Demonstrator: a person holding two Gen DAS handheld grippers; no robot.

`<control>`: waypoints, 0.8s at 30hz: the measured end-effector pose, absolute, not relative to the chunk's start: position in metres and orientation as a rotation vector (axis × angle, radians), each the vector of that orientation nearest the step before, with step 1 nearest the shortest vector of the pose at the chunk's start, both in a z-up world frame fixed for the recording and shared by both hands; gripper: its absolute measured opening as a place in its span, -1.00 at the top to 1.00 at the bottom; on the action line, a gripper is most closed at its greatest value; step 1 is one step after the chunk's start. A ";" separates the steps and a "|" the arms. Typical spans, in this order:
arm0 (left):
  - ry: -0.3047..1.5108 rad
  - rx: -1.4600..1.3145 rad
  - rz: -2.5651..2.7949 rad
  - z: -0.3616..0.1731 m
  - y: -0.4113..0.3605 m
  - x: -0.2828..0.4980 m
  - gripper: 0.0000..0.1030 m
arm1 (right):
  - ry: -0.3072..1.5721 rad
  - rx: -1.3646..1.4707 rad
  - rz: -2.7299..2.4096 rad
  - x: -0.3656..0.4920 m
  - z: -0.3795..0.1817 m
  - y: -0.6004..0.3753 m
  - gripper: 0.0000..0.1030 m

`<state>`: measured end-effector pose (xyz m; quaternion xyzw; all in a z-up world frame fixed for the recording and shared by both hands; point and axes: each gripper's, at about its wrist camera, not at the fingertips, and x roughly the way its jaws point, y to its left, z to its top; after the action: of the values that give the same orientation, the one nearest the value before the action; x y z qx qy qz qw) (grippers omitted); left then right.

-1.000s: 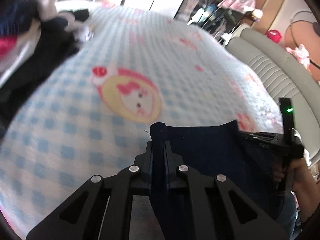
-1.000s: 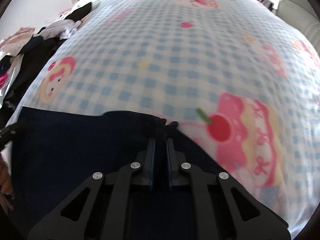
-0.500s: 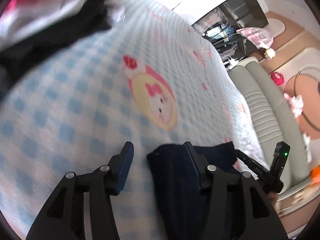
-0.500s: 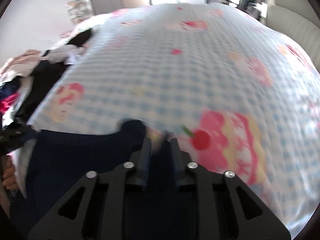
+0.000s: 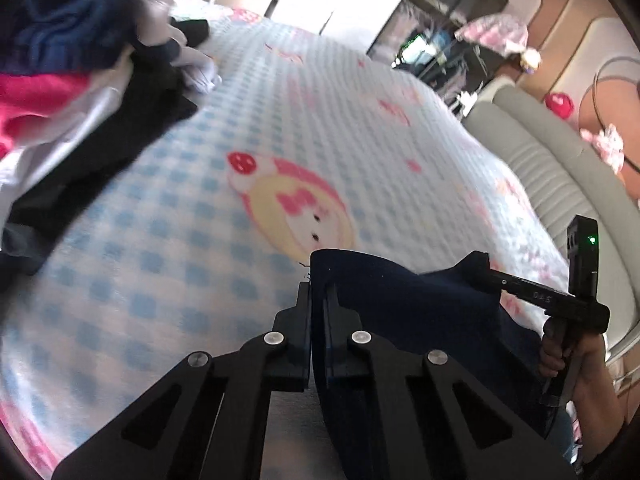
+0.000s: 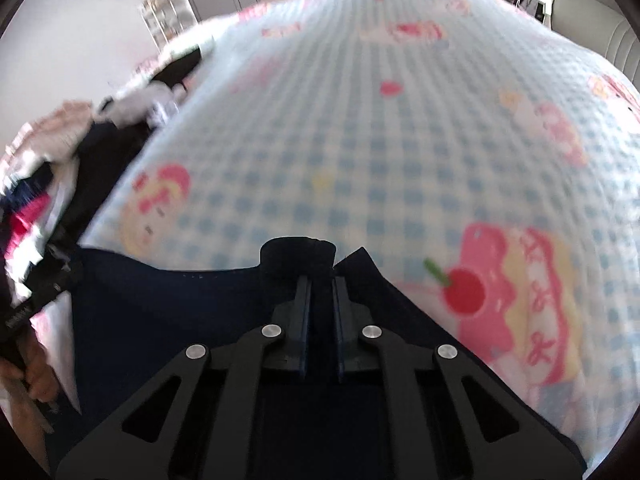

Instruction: Fold clothes

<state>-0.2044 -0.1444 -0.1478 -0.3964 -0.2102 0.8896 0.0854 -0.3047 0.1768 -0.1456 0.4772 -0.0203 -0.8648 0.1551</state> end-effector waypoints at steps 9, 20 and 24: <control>-0.586 -1.363 2.690 -0.167 -0.148 -0.213 0.56 | 0.026 1.484 -2.493 -0.310 -0.164 0.171 0.47; -0.528 -1.224 2.470 -0.142 -0.071 -0.126 0.40 | -0.126 1.303 -2.586 -0.157 -0.084 0.206 0.37; -0.402 -1.380 2.451 -0.164 -0.040 -0.112 0.41 | -0.197 1.412 -2.557 -0.108 -0.125 0.219 0.37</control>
<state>-0.1118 -0.0400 -0.1636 -0.4801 -0.1397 0.8530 0.1496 -0.1084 0.2188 -0.1253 0.4795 -0.0667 -0.8685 0.1070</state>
